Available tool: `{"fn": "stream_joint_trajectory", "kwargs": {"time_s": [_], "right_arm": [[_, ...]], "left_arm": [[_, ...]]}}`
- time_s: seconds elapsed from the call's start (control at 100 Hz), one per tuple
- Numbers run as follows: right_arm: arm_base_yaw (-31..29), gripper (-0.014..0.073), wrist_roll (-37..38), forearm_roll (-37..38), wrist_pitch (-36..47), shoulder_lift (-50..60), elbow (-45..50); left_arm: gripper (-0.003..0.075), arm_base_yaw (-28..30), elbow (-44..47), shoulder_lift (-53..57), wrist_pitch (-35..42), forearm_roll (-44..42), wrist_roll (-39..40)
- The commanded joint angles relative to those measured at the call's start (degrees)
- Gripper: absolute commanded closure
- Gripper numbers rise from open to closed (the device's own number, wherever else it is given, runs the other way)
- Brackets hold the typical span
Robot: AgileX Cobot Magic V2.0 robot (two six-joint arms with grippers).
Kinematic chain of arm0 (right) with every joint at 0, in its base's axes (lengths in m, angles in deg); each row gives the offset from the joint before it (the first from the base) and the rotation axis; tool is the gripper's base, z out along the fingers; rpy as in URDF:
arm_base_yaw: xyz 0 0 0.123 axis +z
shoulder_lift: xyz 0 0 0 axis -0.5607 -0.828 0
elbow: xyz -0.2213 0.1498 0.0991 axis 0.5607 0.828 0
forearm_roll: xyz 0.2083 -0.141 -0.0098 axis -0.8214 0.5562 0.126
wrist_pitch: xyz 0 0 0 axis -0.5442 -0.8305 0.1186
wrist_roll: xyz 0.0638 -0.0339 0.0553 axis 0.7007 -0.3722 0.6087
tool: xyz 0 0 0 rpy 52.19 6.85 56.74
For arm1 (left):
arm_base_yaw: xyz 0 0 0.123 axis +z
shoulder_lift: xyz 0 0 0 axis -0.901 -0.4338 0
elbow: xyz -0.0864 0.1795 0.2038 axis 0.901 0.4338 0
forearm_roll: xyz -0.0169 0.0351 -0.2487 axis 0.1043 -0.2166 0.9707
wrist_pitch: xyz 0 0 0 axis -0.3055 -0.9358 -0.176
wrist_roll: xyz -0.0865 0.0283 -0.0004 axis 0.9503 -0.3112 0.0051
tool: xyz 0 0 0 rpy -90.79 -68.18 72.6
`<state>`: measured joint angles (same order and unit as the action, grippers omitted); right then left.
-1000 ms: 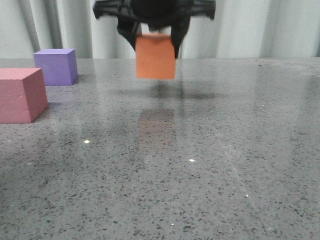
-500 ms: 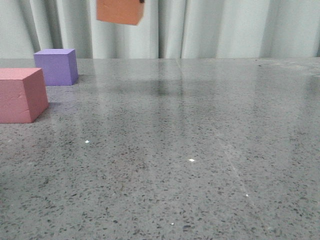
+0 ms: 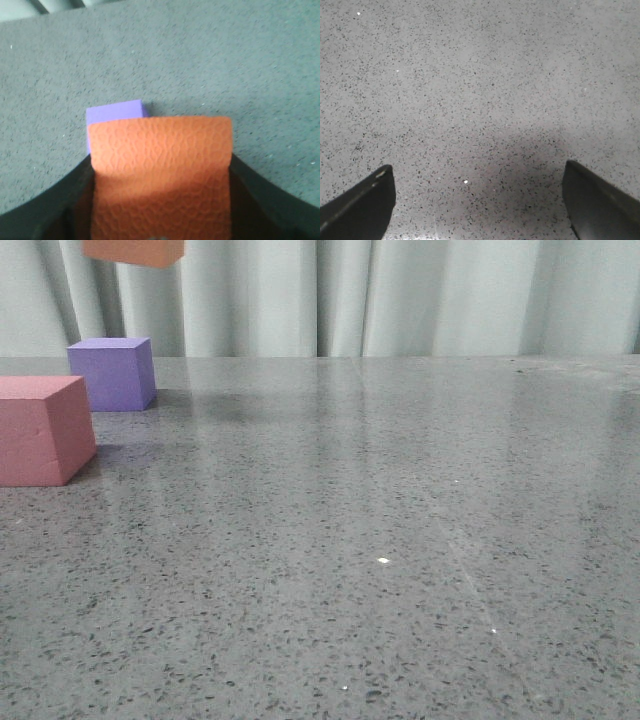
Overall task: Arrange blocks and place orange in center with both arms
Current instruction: 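Lift the orange cube with the left gripper toward the purple cube, then lower the orange cube between the purple and pink cubes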
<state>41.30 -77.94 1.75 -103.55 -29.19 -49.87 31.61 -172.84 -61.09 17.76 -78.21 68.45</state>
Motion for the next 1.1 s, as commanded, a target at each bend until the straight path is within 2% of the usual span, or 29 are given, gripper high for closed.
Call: {"fn": "stream_joint_trajectory", "kwargs": {"time_s": [0.0,0.25,0.46,0.87,1.09], "right_arm": [[-0.2,-0.0069,-0.5,0.6,2.8,0.2,-1.3],[-0.2,-0.0069,-0.5,0.6,2.9,0.2,-1.3],[-0.2,-0.0069,-0.5,0.6,2.6,0.2,-1.3],[-0.2,-0.0069,-0.5,0.6,2.3,0.2,-1.3],[-0.2,-0.0069,-0.5,0.6,2.3,0.2,-1.3]], "left_arm": [[0.0622,2.4,2.6,5.1,5.0,1.0,-0.5],[0.0622,6.2,17.1,11.7,14.2,4.8,-0.5],[0.0621,8.0,23.9,12.6,20.6,8.0,-0.5],[0.0621,8.0,26.5,12.6,23.9,7.8,-0.5],[0.0621,9.9,26.8,12.3,24.5,7.8,-0.5]]}}
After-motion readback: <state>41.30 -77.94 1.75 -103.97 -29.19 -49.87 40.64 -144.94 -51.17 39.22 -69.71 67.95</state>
